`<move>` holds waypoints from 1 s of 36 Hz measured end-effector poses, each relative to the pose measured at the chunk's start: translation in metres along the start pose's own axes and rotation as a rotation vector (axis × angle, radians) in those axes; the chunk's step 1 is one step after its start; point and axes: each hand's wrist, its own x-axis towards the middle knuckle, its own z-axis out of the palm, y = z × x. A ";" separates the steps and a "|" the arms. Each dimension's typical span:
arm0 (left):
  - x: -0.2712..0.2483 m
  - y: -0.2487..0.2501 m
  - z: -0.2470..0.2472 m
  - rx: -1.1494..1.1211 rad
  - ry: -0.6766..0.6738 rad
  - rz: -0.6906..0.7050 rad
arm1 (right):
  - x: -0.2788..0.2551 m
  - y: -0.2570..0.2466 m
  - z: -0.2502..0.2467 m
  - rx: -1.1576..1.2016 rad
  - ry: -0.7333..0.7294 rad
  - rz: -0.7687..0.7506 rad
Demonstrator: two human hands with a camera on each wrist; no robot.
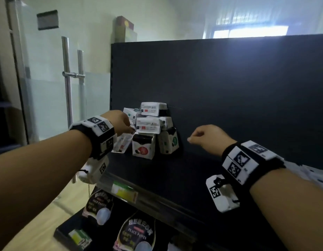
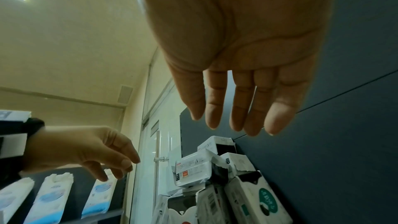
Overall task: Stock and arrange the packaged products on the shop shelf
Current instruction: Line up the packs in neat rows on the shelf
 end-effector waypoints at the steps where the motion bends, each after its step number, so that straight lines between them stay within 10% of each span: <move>1: 0.011 -0.009 0.001 -0.004 -0.006 0.003 | 0.009 -0.007 0.008 0.012 0.003 0.015; 20: 0.149 -0.096 0.045 0.002 -0.214 0.203 | 0.173 -0.079 0.109 0.377 0.029 0.594; 36: 0.167 -0.080 0.105 0.012 -0.315 0.128 | 0.152 -0.042 0.079 0.772 0.000 0.485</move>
